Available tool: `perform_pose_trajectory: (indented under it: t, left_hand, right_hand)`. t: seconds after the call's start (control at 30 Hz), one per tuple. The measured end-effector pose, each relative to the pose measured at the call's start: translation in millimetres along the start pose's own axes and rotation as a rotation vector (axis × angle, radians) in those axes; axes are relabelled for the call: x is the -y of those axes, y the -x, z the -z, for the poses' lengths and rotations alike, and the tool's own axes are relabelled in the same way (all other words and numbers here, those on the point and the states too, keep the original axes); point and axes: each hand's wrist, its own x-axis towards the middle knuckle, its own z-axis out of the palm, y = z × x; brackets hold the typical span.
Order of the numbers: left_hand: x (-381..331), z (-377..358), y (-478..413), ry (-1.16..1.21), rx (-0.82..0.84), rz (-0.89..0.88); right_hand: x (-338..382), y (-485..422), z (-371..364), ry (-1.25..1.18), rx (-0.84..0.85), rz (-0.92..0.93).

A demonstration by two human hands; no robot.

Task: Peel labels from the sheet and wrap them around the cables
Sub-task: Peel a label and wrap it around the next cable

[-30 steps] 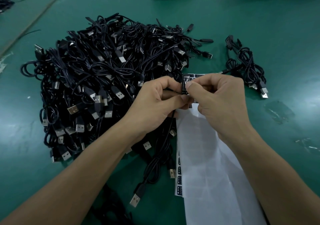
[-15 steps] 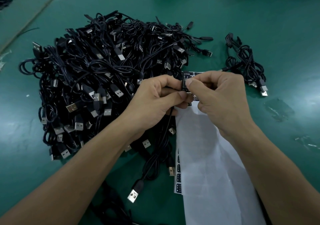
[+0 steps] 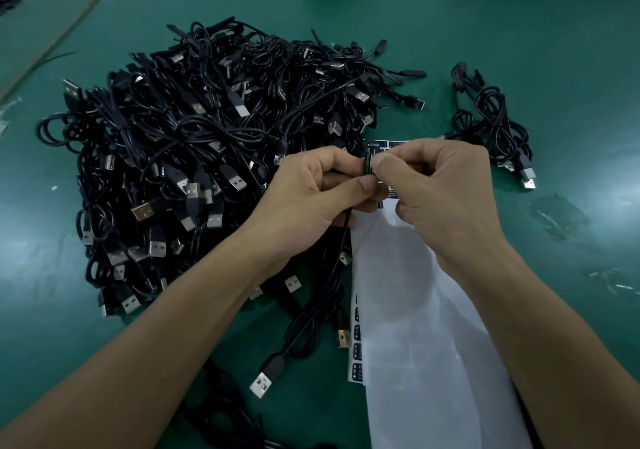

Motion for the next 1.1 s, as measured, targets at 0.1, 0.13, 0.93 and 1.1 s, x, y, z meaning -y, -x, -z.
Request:
perform_pose_trajectory:
  t: [0.1,0.13,0.93,1.1]
  left_hand:
    - [0.8,0.6,-0.1,0.006,0.008,-0.001]
    - [1.0,0.7,0.0,0.01,0.01,-0.001]
    - [0.1,-1.8,0.4,0.028,-0.007,-0.008]
    - [-0.4,-2.1,0.9,0.022,-0.014,-0.003]
  right_hand:
    - [0.5,0.2,-0.3,0.007,-0.002,0.002]
    - [0.8,0.3,-0.2,0.006,-0.001,0.0]
    - [2.9,1.3,0.5,-0.005,0.023,0.015]
    - [3.0,1.7,-0.1,0.002,0.022,0.015]
